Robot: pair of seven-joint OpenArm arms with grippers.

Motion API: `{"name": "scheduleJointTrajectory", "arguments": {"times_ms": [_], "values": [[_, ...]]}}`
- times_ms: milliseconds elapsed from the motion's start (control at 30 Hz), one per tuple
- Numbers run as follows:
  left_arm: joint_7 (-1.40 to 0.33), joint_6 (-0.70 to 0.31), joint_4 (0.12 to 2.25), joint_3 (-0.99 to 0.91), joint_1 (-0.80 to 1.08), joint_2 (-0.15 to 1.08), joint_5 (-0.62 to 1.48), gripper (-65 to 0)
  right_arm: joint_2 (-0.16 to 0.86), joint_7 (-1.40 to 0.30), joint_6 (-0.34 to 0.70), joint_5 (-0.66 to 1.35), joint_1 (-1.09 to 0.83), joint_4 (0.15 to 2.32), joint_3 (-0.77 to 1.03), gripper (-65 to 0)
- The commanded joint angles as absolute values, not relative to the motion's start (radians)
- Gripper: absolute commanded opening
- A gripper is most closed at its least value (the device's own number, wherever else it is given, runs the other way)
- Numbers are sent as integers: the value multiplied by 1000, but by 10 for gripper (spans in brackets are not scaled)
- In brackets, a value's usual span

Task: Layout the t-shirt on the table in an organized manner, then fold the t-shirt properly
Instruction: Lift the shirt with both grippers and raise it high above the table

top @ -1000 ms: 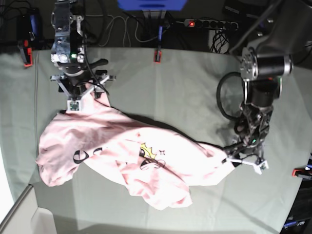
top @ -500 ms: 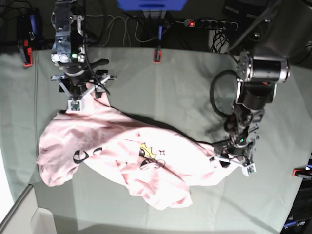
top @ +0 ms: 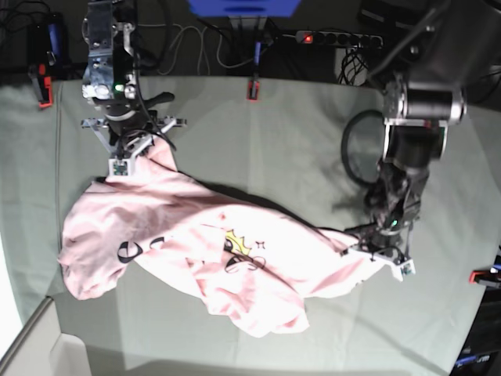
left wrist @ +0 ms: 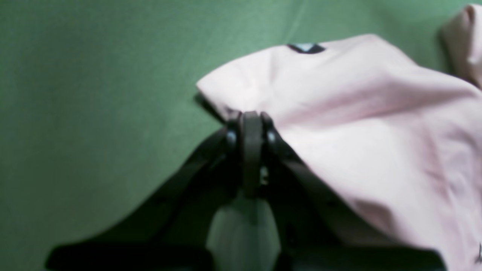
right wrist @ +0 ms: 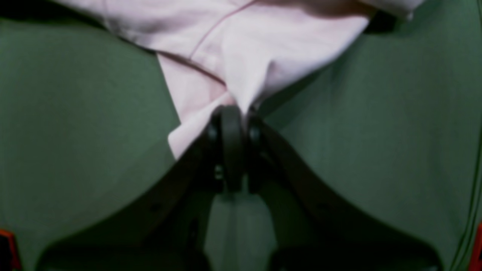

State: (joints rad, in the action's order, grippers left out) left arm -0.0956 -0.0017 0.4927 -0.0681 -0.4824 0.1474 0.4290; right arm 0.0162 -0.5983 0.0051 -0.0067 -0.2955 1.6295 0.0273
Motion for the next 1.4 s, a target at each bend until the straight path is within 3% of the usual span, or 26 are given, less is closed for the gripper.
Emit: {"name": "scheduleJointTrajectory", "arguments": {"times_ms": [0,267,467,700,833,967,1133,1367], "values": [[-101,1,595,-71,-475,171,456,-650,22,-576,5,-5,-295,1667,31,-650],[-219,5,1133,-73,-174,303,633,-650,36,-476,5,-5,-447,1914,31,-650],[-236,5,1443,-311,12,338,676,-650,39,-377,5,-5,-539,2026,31,-650],[-473,-1,1791,-651,42,332,680,-650,125,-81,5,-5,-579,2034,51,-650],[-542,-1,1937,-723,-13,334,677,-650,127,107,5,-5,-568,2041,136,-650],[-567,-2,1985,-742,-28,338,674,-650,128,226,5,-5,-568,2049,189,-650],[-568,-2,1917,-690,-19,328,671,-647,120,217,5,-5,-570,2035,193,-650],[-568,4,1712,-519,45,173,671,-635,81,208,5,-5,-572,2000,179,-650]]}}
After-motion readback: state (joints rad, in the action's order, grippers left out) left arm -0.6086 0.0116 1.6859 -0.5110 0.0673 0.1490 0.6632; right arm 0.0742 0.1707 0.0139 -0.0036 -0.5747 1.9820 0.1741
